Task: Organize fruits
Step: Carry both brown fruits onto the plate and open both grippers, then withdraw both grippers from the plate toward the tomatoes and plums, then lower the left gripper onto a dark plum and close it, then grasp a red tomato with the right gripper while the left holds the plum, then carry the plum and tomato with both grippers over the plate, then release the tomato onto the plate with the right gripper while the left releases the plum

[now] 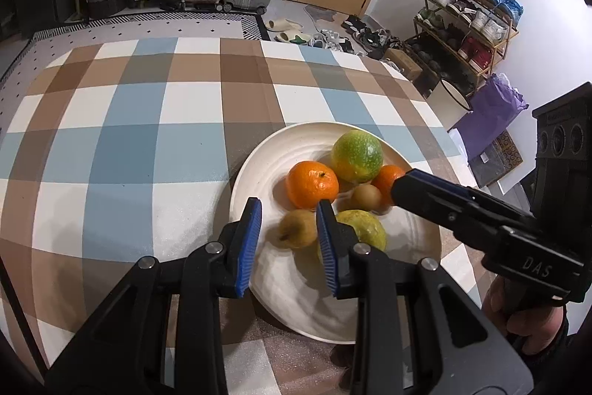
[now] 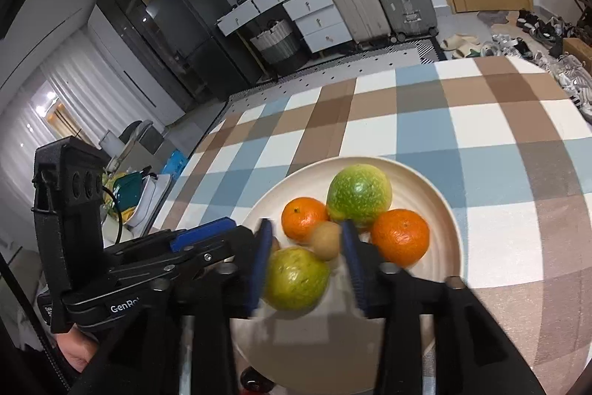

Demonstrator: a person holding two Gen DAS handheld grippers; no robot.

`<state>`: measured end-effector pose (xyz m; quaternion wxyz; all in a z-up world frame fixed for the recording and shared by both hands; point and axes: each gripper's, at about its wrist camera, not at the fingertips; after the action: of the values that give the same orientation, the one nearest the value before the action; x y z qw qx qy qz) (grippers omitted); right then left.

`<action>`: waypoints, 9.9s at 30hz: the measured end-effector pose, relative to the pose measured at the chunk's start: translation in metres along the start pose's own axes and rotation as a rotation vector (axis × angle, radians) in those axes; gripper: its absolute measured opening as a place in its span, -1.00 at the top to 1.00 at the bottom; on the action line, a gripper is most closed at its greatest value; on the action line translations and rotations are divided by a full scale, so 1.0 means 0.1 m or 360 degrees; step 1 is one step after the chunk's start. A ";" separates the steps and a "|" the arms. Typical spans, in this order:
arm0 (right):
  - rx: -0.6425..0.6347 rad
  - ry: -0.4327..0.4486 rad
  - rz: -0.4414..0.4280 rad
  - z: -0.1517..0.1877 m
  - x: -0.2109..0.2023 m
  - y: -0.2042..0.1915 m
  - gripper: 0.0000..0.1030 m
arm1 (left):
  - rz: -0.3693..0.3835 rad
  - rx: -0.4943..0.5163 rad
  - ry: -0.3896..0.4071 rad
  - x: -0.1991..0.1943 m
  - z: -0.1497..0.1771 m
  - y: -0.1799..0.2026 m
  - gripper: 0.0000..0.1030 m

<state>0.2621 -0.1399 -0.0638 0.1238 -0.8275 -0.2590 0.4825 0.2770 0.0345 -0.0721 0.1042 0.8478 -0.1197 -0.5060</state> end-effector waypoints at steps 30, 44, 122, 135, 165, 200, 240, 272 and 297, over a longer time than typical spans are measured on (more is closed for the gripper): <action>-0.0013 0.0220 0.0074 0.36 -0.79 -0.21 -0.01 | -0.0081 0.0123 0.0178 -0.89 0.42 0.44 0.46; -0.0115 0.0397 0.0091 0.74 -1.32 -0.55 -0.56 | -0.0135 0.0140 0.0336 -1.49 0.80 0.63 -0.35; -0.0209 0.0272 0.0136 1.88 -0.94 -0.54 -0.97 | -0.0042 0.0306 -0.0119 -0.53 2.09 0.57 0.57; -0.0196 0.0224 0.0064 1.90 -0.94 -0.56 -0.97 | 0.0072 0.0251 -0.0063 -0.70 2.10 0.45 0.57; -0.0339 -0.0037 0.0206 1.90 -0.49 -0.80 -0.95 | -0.0076 -0.0012 -0.0022 -0.87 2.15 -0.14 0.56; -0.0298 -0.0081 0.0153 1.88 -0.40 -0.78 0.41 | -0.0079 -0.0015 -0.0048 -0.79 2.09 -0.20 0.57; -0.0127 0.0097 -0.0017 1.30 -0.74 -0.34 0.41 | 0.0051 0.0073 0.0025 -0.89 1.13 0.33 0.58; 0.0069 0.0060 0.0006 0.49 -0.41 0.42 0.40 | 0.0137 0.0196 -0.0144 0.15 0.36 1.00 0.58; 0.0067 0.0173 0.0079 0.48 -0.60 0.47 0.07 | 0.0179 0.0161 -0.0153 0.17 0.33 0.92 0.57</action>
<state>0.2111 -0.2144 -0.0651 0.1429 -0.8559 -0.2211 0.4452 0.2464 -0.0599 -0.0747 0.0835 0.8186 -0.1975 -0.5329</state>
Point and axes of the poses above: each gripper's, at about its wrist camera, not at the fingertips, and x roughly the way its jaws point, y to its right, z to its underside, and after that the axes turned 8 degrees about -y, right-handed
